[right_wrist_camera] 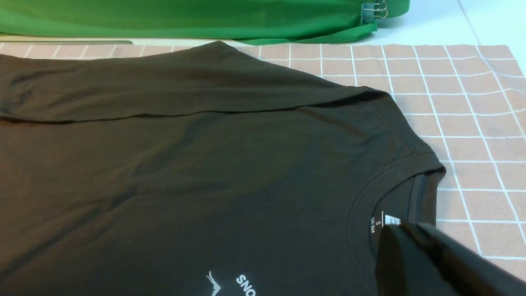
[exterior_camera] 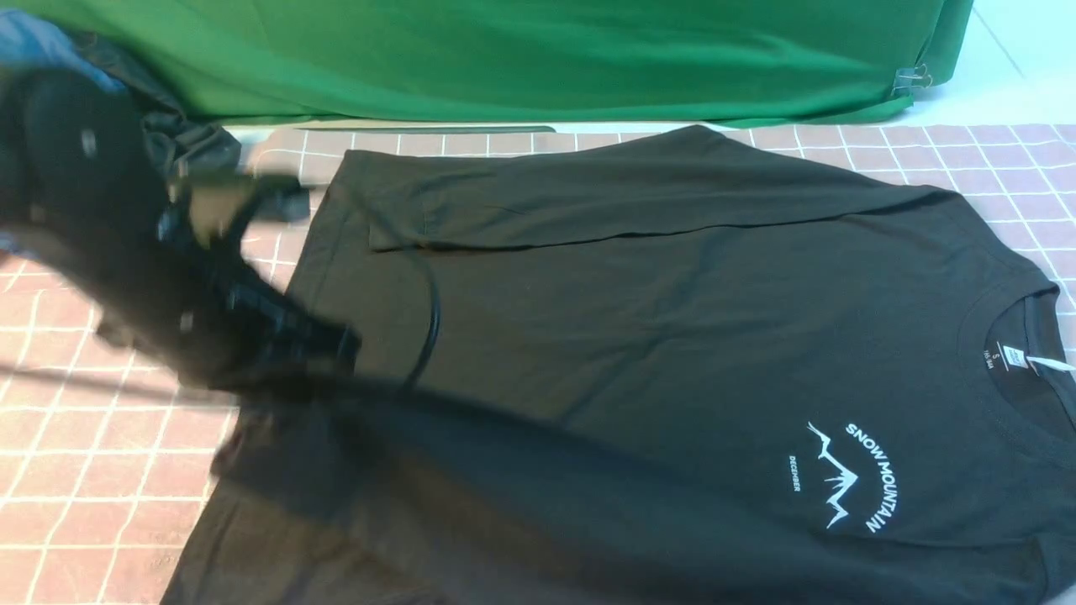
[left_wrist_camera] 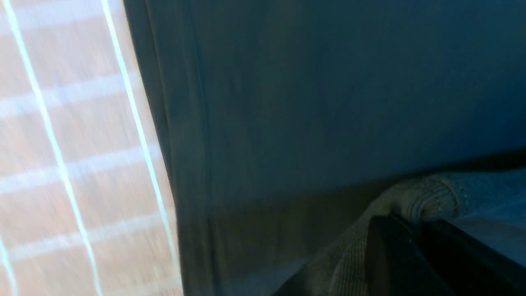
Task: Fold a long-sleeved shirt over a pink coffee tablecloth.
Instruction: 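Fold the left side of the black T-shirt inward over its body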
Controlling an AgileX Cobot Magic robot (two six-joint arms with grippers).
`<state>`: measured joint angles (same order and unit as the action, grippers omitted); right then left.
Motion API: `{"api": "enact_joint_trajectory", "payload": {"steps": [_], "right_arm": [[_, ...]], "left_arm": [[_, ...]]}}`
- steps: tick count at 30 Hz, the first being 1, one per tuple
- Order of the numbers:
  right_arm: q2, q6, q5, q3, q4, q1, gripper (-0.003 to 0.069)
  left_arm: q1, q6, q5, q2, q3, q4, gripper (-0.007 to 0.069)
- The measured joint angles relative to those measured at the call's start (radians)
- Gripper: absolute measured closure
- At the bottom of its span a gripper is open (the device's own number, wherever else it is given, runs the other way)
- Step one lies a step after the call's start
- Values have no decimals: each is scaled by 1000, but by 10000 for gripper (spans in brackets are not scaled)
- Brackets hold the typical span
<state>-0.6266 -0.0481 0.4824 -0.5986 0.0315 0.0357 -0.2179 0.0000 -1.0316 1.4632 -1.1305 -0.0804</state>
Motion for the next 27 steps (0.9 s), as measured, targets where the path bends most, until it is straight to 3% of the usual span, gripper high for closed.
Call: {"api": "enact_joint_trajectory", "payload": {"steps": [14, 27], "right_arm": [[0, 0, -4, 0, 0, 0, 606], [0, 0, 1, 0, 0, 0, 589]], "left_arm": [[0, 0, -10, 237, -298, 127, 578], [0, -72, 98, 406, -379, 230, 578]]}}
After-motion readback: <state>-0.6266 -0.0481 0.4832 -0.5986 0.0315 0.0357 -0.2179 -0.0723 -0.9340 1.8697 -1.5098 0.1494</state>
